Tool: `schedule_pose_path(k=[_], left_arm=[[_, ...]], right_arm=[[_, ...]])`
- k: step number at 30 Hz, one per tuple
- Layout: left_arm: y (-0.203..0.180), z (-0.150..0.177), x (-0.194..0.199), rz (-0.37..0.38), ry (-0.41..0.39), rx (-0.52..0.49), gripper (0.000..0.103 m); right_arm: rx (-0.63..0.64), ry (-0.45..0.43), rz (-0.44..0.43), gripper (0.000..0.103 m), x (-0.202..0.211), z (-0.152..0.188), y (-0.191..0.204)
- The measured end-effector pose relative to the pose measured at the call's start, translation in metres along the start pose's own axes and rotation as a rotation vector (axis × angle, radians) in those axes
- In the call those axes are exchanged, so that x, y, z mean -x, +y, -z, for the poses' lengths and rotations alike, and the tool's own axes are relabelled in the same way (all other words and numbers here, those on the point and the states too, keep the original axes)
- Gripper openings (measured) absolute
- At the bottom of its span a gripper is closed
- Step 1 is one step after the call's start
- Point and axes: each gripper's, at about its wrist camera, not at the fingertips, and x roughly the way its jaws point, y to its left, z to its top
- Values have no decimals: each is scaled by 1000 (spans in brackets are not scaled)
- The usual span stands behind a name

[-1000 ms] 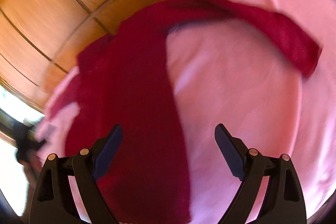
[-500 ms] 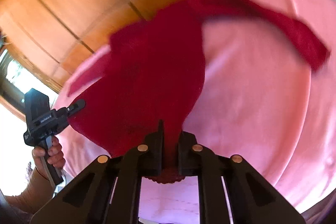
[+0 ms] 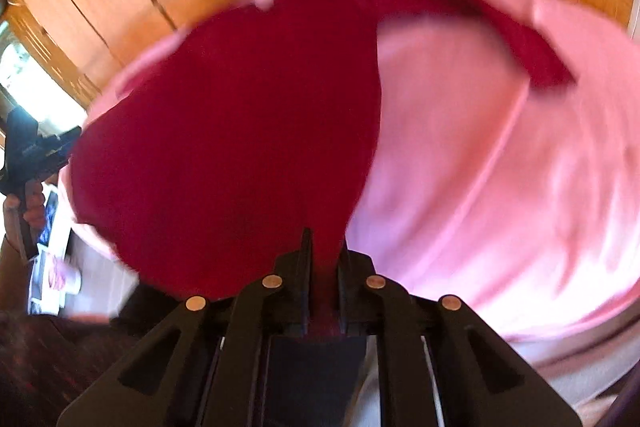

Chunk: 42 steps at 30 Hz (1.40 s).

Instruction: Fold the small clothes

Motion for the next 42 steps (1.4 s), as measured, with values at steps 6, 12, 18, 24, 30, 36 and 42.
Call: schedule_pose_path(k=[6,12,18,24,30,36,42], left_arm=[[38,29,-12,43,6,156,62],[24,43,-39,-23,20,72,42],[19,50,-38,-139,31,-50,9],[18,56,-42,-142,43,-55,9],[30,37,-5,-143,-120,2,53],[66,-18,23,-202,-325,123,72],[90,-79,21,-304,-361,156,81]], right_arm=[[-111,-58,45,52,-9,-13,-35],[-111,-59,93,50,-53,-42,-22],[20,-71,123,7,-44,-37,6],[66,5,196,6,-51,-18,12],[61,-90,267,52,-34,-48,18],[149,-237,229,83,-36,-100,68],[305,-267,224,101,-103,-148,141]])
